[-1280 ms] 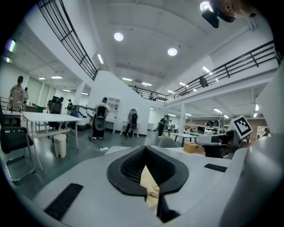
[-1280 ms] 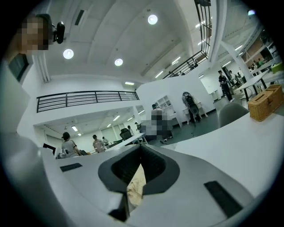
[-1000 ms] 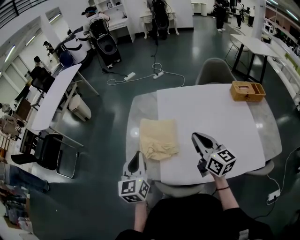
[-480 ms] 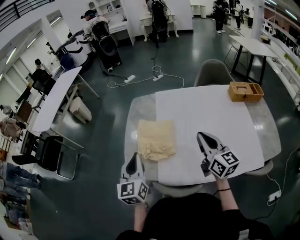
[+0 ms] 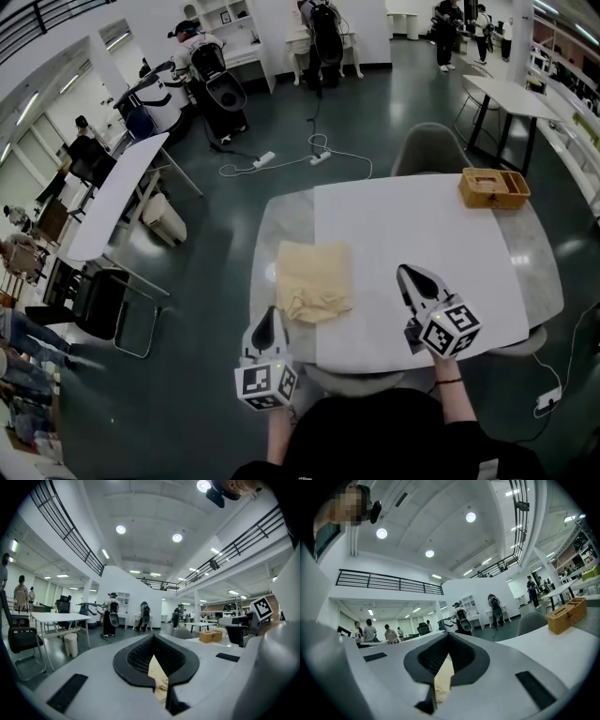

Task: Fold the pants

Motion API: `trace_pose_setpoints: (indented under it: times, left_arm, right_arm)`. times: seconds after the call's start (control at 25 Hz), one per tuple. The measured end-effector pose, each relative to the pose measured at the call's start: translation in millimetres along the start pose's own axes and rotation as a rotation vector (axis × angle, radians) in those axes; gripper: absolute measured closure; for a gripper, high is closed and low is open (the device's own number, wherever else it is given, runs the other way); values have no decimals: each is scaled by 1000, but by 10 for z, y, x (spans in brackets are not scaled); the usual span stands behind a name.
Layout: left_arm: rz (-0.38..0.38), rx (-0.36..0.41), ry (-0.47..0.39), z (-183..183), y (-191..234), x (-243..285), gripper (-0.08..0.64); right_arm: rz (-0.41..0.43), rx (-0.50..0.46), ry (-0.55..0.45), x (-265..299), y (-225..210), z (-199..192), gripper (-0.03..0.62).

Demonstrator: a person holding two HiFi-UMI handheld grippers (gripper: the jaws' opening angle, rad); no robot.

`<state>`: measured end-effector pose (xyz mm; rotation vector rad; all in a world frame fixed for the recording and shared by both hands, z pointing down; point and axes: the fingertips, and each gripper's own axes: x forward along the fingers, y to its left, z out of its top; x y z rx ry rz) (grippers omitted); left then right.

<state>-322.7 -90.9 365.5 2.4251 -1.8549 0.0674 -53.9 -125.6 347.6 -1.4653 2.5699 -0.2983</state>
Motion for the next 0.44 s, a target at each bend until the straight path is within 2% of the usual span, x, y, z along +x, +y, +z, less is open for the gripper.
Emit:
trace_pose_setpoints:
  times: [0.44]
  left_arm:
    - [-1, 13, -1, 13, -19, 1, 546]
  right_arm:
    - [4, -39, 6, 8, 0, 37, 578]
